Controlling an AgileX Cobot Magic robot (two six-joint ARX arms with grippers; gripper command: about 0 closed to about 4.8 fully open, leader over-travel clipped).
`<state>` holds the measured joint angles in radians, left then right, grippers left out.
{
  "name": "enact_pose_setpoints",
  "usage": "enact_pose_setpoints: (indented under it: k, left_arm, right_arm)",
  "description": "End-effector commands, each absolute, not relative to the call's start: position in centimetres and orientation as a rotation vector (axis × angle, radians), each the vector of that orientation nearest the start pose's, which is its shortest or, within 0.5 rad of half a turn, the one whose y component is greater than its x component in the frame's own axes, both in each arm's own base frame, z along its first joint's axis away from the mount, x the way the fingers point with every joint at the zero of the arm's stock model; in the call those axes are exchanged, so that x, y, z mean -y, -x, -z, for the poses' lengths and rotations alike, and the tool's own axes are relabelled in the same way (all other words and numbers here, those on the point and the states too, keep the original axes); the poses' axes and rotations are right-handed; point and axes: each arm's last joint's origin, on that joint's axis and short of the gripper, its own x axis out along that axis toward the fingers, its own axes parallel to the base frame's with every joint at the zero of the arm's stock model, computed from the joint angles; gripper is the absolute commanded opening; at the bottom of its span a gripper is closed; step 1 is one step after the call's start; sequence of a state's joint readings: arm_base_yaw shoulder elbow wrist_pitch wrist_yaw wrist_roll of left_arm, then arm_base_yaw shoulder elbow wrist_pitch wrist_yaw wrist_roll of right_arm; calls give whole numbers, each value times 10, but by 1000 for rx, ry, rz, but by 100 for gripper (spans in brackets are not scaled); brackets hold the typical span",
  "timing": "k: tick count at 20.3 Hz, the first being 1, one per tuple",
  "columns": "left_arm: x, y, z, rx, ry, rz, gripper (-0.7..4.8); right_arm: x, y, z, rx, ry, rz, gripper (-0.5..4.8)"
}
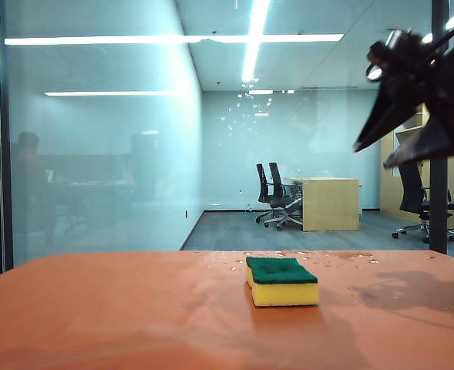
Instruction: Pick up the sponge from the table, wipe the water off the glass, and finally place the sponge back on the table.
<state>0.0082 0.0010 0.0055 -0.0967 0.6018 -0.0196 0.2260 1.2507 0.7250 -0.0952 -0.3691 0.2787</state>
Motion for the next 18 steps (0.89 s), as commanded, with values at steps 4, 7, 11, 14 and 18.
enact_pose_setpoints:
  k: [4,7,11,14,18]
  left_arm:
    - [16,-92,-156,-105,47,597,-5]
    - [16,-92,-156,-106,47,598,-5]
    - [16,-92,-156,-107,47,598,-5]
    - [16,-92,-156,-113,49,597,-5]
    - [16,-92,-156,-113,49,597,-5]
  right_arm:
    - [-75,-272,-198,-759,-378,-518,308]
    - [-81,-282,-185,-813,-385,-529,308]
    - [-94,-304,-173,-866,-384,-552,309]
    - [-104,-318,-162,-905,-388,-582,309]
    - [-119,-325,-153,-945,-383,-621,308]
